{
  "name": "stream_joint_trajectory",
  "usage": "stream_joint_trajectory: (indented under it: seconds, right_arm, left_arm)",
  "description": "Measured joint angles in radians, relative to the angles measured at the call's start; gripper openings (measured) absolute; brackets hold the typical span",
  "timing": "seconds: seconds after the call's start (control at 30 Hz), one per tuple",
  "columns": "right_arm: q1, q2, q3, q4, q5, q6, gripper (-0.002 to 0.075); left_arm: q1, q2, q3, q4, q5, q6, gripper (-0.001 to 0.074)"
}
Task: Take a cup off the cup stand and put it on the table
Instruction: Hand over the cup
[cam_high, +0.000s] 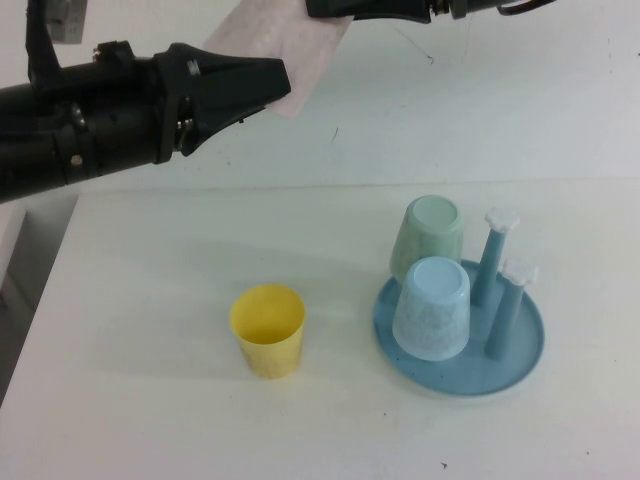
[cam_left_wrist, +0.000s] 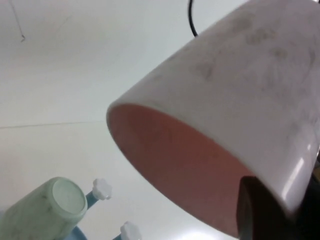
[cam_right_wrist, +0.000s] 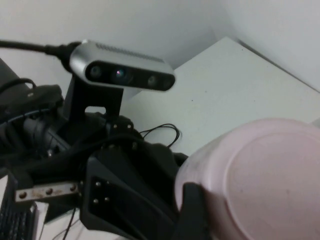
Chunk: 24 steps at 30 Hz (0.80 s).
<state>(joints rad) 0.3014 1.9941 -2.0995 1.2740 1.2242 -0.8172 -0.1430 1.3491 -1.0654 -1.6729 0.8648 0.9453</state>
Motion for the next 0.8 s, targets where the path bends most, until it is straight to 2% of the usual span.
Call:
stream_joint_trajectory:
  seconds: [0.03,0.23,0.37,0.43,0.8]
  right_arm:
    - [-0.001,0.001,0.000,0.005,-0.001,0.006,0.0538]
    - [-0.003,0.013,0.000,0.032,0.001,0.028,0.0545]
    - [-0.001,0.031,0.000,0.032,0.000,0.028,0.0645]
    - [0.000,0.037,0.000,0.032,0.002,0.028,0.0672]
    - [-0.075,0.039,0.000,0.078,0.005,0.034,0.0692]
  left_arm:
    - [0.000,0.000,0.000,0.002,0.009,0.010,0.0114]
    - [0.000,0.000,0.000,0.000,0.022,0.022,0.0099]
    - [0.000,0.000,-0.002,-0.007,0.046,0.026,0.0036]
    - [0.000,0.000,-0.002,-0.007,0.056,0.026,0.0022]
    - [0.000,0.000,-0.002,-0.005,0.079,0.008,0.0013]
